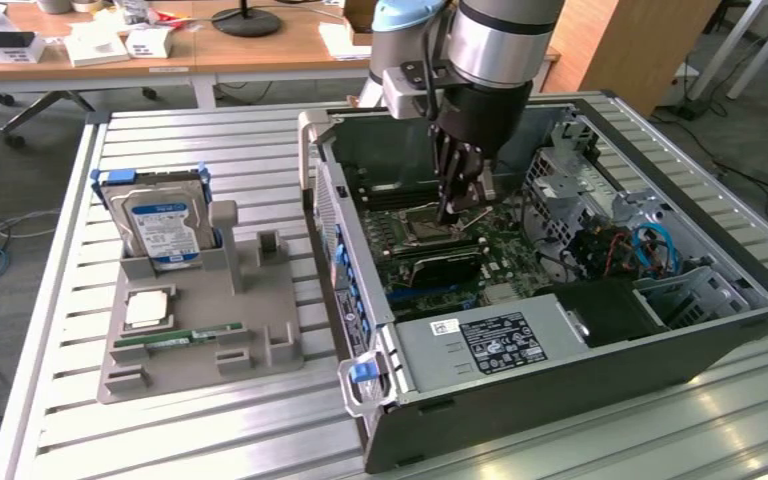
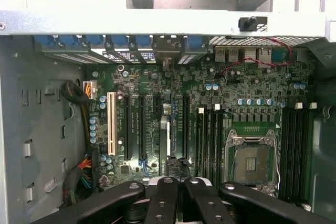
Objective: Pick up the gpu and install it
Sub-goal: 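Press down on the gpu until it lock into place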
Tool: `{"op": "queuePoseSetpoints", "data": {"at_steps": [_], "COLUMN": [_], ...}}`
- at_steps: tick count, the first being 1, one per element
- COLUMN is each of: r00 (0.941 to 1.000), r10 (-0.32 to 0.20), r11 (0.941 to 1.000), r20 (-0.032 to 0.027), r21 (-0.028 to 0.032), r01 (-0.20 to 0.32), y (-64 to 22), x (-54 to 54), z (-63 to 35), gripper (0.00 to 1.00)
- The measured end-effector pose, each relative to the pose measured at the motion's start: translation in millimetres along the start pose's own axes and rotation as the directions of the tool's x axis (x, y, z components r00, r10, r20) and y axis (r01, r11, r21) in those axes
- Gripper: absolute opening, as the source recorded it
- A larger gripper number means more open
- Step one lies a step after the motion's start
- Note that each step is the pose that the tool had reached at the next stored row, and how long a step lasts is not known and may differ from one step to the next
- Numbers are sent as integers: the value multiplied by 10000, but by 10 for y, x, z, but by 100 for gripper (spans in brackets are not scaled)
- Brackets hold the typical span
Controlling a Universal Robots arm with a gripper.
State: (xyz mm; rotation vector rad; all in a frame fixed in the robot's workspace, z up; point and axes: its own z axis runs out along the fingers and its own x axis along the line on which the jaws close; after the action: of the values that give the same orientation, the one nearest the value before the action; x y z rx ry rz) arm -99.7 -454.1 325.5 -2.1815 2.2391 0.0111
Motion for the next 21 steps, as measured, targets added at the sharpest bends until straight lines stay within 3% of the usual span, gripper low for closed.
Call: {"op": "queuePoseSetpoints", "data": {"at_steps": [21], "r00": [10000], "r10": [-2], "r11": [10000], "r20": [-2], "r21": [-2], "r01": [2], "y": [2], "x": [-36], "z": [25], "gripper": [11]}}
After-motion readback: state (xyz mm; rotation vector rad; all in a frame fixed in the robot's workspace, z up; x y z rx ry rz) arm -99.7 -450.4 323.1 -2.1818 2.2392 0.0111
